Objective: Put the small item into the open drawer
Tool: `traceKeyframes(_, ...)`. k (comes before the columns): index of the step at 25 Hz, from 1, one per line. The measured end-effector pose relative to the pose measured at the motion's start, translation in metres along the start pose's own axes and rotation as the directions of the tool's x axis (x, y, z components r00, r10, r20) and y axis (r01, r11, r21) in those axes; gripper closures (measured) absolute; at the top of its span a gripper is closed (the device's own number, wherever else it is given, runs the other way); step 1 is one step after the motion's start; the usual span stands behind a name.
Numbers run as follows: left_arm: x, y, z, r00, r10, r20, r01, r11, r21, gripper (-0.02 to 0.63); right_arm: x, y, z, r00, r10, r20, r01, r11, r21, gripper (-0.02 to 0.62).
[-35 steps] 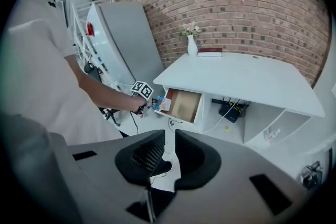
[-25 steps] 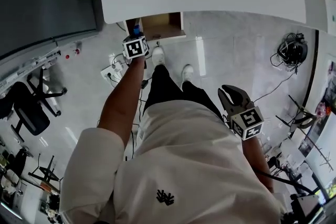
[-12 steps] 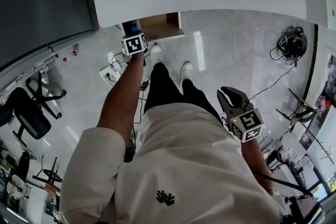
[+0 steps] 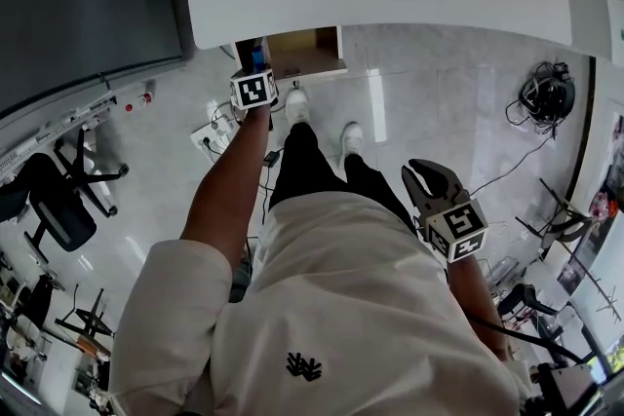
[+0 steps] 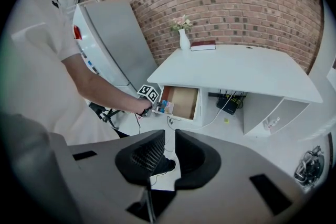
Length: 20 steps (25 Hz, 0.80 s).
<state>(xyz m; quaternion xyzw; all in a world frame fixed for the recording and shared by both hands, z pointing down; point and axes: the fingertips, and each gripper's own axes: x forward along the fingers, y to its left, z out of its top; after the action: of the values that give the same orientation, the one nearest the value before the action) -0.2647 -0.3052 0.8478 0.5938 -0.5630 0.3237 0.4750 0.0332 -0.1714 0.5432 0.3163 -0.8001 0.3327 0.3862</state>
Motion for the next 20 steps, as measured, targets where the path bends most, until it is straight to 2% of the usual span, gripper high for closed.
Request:
traceKeyframes(6,-0.035,-0.005,-0.003,0.999,0.003,0.038,-0.004,1.000,0.014,0.439,-0.009,0.005,-0.002,0.999,0.032,0.039,-0.031,0.999,-0.030,0.512)
traceKeyframes(11,-0.075,-0.024,-0.007,0.996,-0.009,0.084,0.007,1.000,0.024,0.439,-0.026,-0.001,-0.007,0.994,0.060,0.087,-0.055,0.996,-0.063,0.518)
traceKeyframes(20,-0.177,-0.069,-0.031,0.981,-0.009,0.193,-0.002,0.998,0.056,0.447,-0.068,-0.006,-0.017,0.972,0.154,0.178,-0.124,0.978,-0.168,0.540)
